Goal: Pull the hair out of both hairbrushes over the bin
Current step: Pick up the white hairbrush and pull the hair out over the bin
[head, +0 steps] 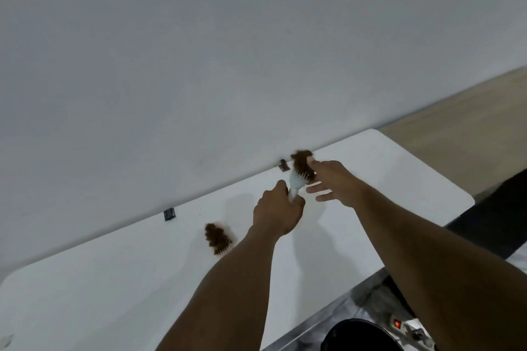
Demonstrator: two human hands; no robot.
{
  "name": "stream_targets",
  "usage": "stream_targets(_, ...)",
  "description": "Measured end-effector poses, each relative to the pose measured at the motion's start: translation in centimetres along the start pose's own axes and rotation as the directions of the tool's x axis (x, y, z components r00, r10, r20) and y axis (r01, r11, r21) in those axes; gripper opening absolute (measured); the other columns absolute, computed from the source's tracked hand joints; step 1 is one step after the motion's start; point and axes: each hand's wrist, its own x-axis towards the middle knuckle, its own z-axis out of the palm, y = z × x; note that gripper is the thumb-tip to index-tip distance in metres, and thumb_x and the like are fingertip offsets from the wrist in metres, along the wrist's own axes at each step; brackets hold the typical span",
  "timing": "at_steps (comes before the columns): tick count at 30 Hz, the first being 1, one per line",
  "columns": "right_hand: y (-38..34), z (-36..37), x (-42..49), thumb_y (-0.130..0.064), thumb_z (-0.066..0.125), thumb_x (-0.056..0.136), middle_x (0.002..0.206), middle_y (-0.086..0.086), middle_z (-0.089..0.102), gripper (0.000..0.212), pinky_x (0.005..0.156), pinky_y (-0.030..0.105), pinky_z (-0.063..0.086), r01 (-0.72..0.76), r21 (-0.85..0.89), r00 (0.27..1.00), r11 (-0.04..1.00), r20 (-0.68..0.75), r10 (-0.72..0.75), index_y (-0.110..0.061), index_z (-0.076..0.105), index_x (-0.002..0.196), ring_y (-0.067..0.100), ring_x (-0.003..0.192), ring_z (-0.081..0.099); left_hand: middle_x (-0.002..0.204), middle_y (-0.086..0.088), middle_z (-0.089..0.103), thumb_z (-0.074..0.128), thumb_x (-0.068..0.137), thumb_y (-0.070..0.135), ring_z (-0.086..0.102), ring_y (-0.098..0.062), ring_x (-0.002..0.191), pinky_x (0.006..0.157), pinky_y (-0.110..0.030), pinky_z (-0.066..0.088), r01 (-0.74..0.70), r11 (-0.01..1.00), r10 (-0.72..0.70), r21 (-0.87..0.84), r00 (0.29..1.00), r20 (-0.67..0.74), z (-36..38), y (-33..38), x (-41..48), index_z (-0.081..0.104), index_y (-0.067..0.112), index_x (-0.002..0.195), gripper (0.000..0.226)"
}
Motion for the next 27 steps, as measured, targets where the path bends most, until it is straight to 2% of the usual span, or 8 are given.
stream_targets(3, -1.8, -4.5, -1.8, -0.042, 0.067, 0.093, 0.108, 0.018, 0.073, 0.043, 0.084, 0.043, 0.058, 0.080, 0.074, 0.993, 0.994, -0.089, -0.074, -0.003, 0.067, 0.111, 0.032, 0.098, 0.074, 0.078, -0.001, 0.058, 0.045, 0.091, 0.050, 0.055, -0.024, 0.071, 0.063, -0.035, 0.044, -0.120, 0.993, 0.120, 0.014, 0.992, -0.023, -0.1, 3.8, 0.5, 0.043, 0.020, 0.083, 0.031)
stream_targets(6, -2.4, -8.9, -3.5, -0.032, 0.077, 0.088, 0.096, 0.018, 0.073, 0.032, 0.083, 0.044, 0.060, 0.126, 0.114, 0.979, 0.985, -0.173, -0.106, -0.004, 0.066, 0.097, 0.030, 0.084, 0.075, 0.077, 0.000, 0.059, 0.043, 0.094, 0.051, 0.056, -0.023, 0.072, 0.065, -0.035, 0.046, -0.231, 0.973, 0.231, 0.016, 0.973, -0.016, 0.8, 7.7, 0.4, 0.044, 0.020, 0.083, 0.033)
stream_targets(10, -0.1, -13.4, -4.9, -0.023, 0.080, 0.086, 0.083, 0.021, 0.072, 0.030, 0.078, 0.044, 0.063, 0.120, 0.158, 0.959, 0.980, -0.273, -0.073, 0.003, 0.066, 0.091, 0.032, 0.075, 0.074, 0.075, 0.002, 0.059, 0.037, 0.097, 0.051, 0.055, -0.021, 0.068, 0.061, -0.034, 0.042, -0.327, 0.943, 0.326, 0.055, 0.945, 0.032, 3.6, 11.1, -0.6, 0.045, 0.020, 0.083, 0.035)
stream_targets(17, 10.8, -16.7, -5.3, -0.015, 0.076, 0.089, 0.074, 0.019, 0.065, 0.023, 0.061, 0.033, 0.059, -0.016, 0.284, 0.922, 0.959, -0.367, 0.124, 0.004, 0.064, 0.090, 0.026, 0.067, 0.065, 0.076, -0.003, 0.060, 0.037, 0.099, 0.048, 0.055, -0.026, 0.067, 0.060, -0.036, 0.044, -0.436, 0.893, 0.421, 0.109, 0.897, 0.137, 13.1, 10.8, -3.9, 0.042, 0.019, 0.084, 0.033)
stream_targets(20, 16.4, -17.0, -6.0, -0.011, 0.072, 0.091, 0.068, 0.015, 0.056, 0.018, 0.060, 0.032, 0.055, -0.057, 0.360, 0.909, 0.931, -0.367, 0.197, 0.002, 0.060, 0.086, 0.021, 0.061, 0.057, 0.080, -0.005, 0.062, 0.039, 0.098, 0.048, 0.055, -0.028, 0.070, 0.061, -0.035, 0.041, -0.472, 0.876, 0.449, 0.100, 0.874, 0.188, 17.6, 9.4, -5.8, 0.043, 0.019, 0.086, 0.032)
stream_targets(22, 20.0, -17.2, -6.5, -0.007, 0.069, 0.093, 0.066, 0.015, 0.051, 0.018, 0.059, 0.032, 0.052, -0.034, 0.392, 0.905, 0.920, -0.378, 0.194, 0.001, 0.057, 0.082, 0.020, 0.058, 0.051, 0.083, -0.007, 0.063, 0.040, 0.098, 0.048, 0.059, -0.031, 0.075, 0.062, -0.036, 0.043, -0.514, 0.854, 0.492, 0.079, 0.847, 0.200, 20.6, 8.3, -6.9, 0.047, 0.018, 0.089, 0.032)
stream_targets(25, 25.2, -17.6, -6.9, -0.007, 0.069, 0.093, 0.072, 0.018, 0.053, 0.016, 0.057, 0.032, 0.054, -0.011, 0.340, 0.883, 0.940, -0.438, 0.169, 0.002, 0.059, 0.084, 0.022, 0.060, 0.054, 0.091, -0.008, 0.067, 0.039, 0.098, 0.049, 0.063, -0.032, 0.085, 0.067, -0.038, 0.044, -0.575, 0.814, 0.551, 0.084, 0.810, 0.203, 25.0, 6.5, -8.6, 0.054, 0.017, 0.103, 0.035)
stream_targets(27, 28.7, -17.6, -6.9, -0.008, 0.071, 0.091, 0.070, 0.018, 0.055, 0.018, 0.054, 0.032, 0.055, 0.010, 0.309, 0.870, 0.951, -0.472, 0.144, 0.001, 0.059, 0.082, 0.023, 0.058, 0.057, 0.090, -0.010, 0.067, 0.038, 0.097, 0.049, 0.064, -0.034, 0.086, 0.067, -0.039, 0.046, -0.613, 0.784, 0.591, 0.101, 0.786, 0.183, 27.7, 5.1, -9.7, 0.052, 0.018, 0.099, 0.035)
